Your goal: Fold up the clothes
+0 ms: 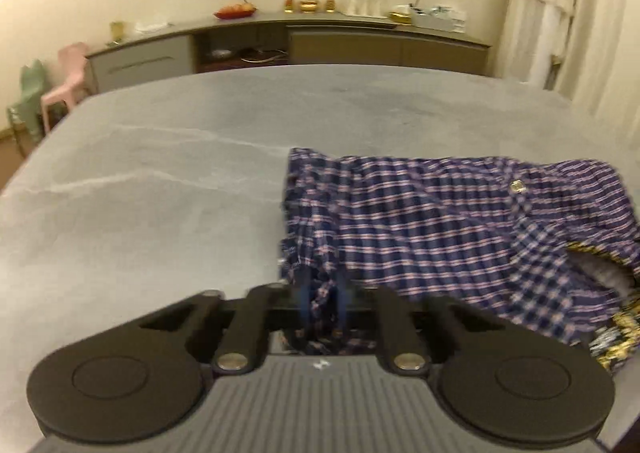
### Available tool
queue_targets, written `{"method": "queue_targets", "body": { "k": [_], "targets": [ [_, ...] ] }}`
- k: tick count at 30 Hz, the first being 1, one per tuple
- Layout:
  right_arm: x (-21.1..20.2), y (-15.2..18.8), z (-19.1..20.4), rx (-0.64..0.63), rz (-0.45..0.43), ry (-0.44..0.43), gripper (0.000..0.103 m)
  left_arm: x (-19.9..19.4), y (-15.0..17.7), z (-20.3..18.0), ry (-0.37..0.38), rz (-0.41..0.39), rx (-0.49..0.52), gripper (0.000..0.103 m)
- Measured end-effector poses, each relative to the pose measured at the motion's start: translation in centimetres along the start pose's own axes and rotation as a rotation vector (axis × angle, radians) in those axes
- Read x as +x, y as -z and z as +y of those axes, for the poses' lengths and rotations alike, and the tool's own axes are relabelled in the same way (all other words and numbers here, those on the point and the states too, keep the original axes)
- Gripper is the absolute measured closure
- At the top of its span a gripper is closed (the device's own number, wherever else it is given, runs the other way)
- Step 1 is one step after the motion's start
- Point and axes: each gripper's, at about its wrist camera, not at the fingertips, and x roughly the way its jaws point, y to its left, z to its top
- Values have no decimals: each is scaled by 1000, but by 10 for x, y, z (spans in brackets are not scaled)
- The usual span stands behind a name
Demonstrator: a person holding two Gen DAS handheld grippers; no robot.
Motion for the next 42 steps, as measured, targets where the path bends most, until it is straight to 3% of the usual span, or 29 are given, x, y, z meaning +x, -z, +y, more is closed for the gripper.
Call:
{"method": "queue_targets", "body": {
  "k": [3,5,8,11,16,18,20,21,24,26,28,31,34,36,38,40,42],
  "targets": [
    [1,0,-7,23,6,-8,54,-2,0,18,116,2,-124,95],
    [2,-1,-12,39,10,-11,54,-3,3,39,225,-11,-272,96],
    [5,-3,-18,61,18,-19,53,4,19,83,472,-4,-638,96],
    [8,-4,-24,88,26,-26,47,28,46,105,520,124,-862,96],
    [5,-6,-36,144,16,-29,44,1,38,94,422,48,-684,93],
    [-4,-7,-38,162,-26,-30,45,-10,35,89,382,18,-612,82],
    [-15,-8,-40,178,-87,-27,45,-21,35,73,254,-7,-494,52],
    [-20,-8,-42,191,-114,-30,45,-26,37,66,212,-14,-451,50],
    [-28,-9,-41,220,-182,-65,45,-19,34,47,203,27,-360,52],
    [-26,-9,-36,210,-187,-123,45,-14,31,36,181,51,-291,89],
    [-21,-9,-31,194,-168,-158,47,-21,24,33,202,18,-281,95],
    [0,-4,-22,142,-45,-118,52,-32,26,58,373,-31,-478,95],
    [9,-2,-26,131,10,-61,49,-9,43,69,409,81,-577,95],
    [7,-2,-28,125,8,-39,45,3,52,69,401,138,-582,94],
    [1,-3,-25,101,-19,-9,43,-2,48,66,379,123,-524,90],
    [-5,-3,-23,77,-47,22,44,-6,46,61,361,119,-479,89],
    [-24,-1,-16,41,-119,-1,50,-8,46,60,347,115,-465,89]
  ]
}}
